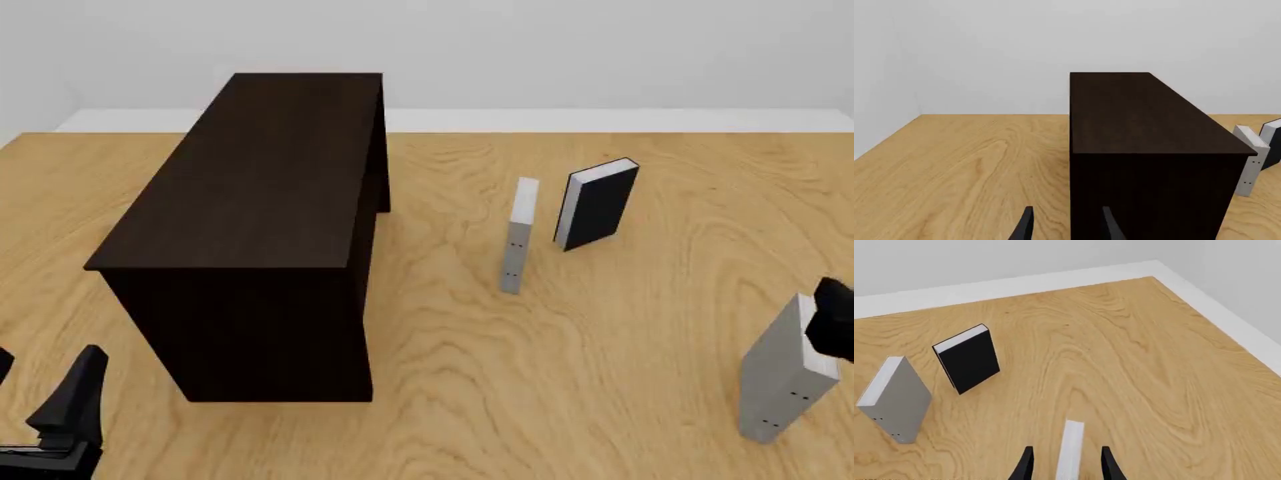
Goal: Pick up the book on the right and place it under the cabinet shelf.
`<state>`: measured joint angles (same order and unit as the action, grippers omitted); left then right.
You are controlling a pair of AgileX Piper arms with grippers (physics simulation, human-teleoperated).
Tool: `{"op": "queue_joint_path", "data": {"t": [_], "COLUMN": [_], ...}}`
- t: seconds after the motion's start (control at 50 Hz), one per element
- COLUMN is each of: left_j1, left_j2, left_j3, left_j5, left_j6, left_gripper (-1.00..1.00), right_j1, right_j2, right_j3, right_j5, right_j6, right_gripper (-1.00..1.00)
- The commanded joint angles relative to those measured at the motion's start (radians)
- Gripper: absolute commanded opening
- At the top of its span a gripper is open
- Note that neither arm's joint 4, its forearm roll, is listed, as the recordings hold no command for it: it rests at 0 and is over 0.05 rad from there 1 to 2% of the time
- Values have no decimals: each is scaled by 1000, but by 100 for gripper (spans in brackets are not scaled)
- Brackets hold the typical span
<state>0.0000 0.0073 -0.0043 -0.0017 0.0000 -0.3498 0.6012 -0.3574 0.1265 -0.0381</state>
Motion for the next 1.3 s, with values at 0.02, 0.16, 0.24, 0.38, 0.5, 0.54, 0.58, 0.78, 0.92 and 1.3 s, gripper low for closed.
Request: {"op": "queue_joint_path", "data": {"t": [0.02, 0.16, 0.24, 0.38, 0.5, 0.54, 0.58, 0.78, 0.92, 1.3], "left_j1": [0, 0, 0, 0, 0, 0, 0, 0, 0, 0], "left_j2": [0, 0, 0, 0, 0, 0, 0, 0, 0, 0], "left_j3": [0, 0, 0, 0, 0, 0, 0, 0, 0, 0], "left_j5": [0, 0, 0, 0, 0, 0, 0, 0, 0, 0], "left_j6": [0, 0, 0, 0, 0, 0, 0, 0, 0, 0], "left_gripper": [100, 100, 100, 100, 100, 100, 100, 100, 100, 100], "right_j1": [-12, -8, -11, -14, -22, -22, -23, -30, -30, -21], "right_j2": [71, 123, 150, 186, 213, 238, 257, 306, 342, 479], "right_j3": [68, 100, 111, 128, 150, 162, 169, 187, 187, 185], "right_j5": [-95, -156, -185, -224, -265, -294, -313, -362, -390, -489], "right_j6": [22, 52, 65, 80, 97, 100, 106, 113, 116, 125], "right_gripper": [100, 100, 100, 100, 100, 100, 100, 100, 100, 100]}}
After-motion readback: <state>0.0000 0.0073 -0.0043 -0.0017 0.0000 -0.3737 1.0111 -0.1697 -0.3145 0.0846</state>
